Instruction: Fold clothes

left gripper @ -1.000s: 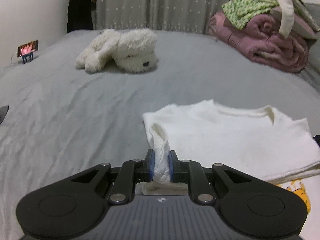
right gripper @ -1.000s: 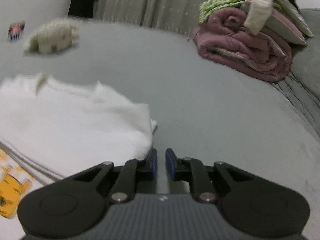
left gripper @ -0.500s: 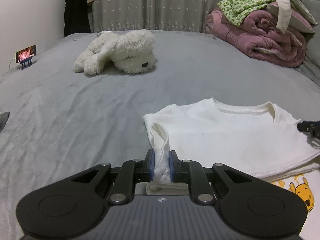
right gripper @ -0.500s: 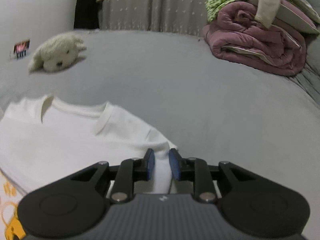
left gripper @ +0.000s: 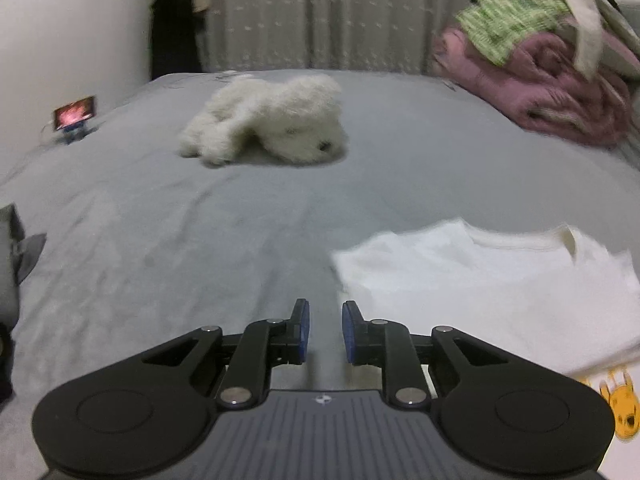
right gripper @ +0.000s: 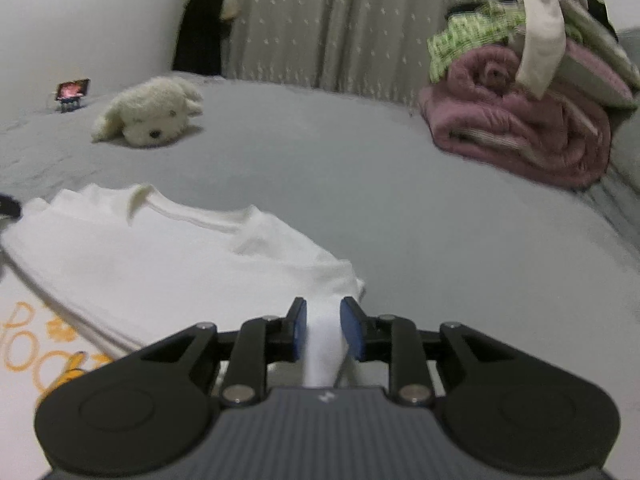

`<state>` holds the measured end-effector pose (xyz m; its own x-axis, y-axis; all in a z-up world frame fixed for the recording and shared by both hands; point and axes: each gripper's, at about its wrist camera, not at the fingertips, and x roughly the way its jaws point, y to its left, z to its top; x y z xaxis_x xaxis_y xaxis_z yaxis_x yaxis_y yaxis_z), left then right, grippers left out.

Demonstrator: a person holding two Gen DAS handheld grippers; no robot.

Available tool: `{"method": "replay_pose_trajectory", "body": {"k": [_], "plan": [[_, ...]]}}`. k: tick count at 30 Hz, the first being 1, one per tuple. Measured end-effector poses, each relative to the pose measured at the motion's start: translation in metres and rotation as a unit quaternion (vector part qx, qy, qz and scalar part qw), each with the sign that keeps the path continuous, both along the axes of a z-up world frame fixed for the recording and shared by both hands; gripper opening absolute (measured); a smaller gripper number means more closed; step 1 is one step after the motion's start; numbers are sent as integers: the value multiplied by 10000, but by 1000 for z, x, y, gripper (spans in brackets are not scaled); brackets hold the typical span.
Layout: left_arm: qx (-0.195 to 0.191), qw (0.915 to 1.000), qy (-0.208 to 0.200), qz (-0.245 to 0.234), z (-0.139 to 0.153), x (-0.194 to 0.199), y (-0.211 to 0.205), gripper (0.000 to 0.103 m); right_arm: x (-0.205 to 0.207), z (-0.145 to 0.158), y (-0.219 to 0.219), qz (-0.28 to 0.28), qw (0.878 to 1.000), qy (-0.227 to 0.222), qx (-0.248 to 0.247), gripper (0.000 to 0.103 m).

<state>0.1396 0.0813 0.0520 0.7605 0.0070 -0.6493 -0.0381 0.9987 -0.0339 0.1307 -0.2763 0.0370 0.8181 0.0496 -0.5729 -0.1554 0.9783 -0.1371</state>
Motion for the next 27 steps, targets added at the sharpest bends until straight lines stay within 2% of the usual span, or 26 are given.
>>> {"method": "replay_pose_trajectory", "body": {"k": [5,9,17,23,27], "plan": [[-514,9985,88,182,-2,4,19,19,1,-13,16,56,9983,516,-275,22],[-747,9966,-343,-84,9,-4,13,19,-6,-8,20,-3,9990,356,-264,22],[-350,9955,89,-879,-17,3,-26,19,-8,-16,16,-55,9985,468,-292,22],[-485,9951,143,-848,-22,6,-22,19,-17,-15,8,-134,9981,581,-125,22],[-393,9953,135,-871,-22,5,-23,19,-17,-5,-8,-156,9976,589,338,22]]}}
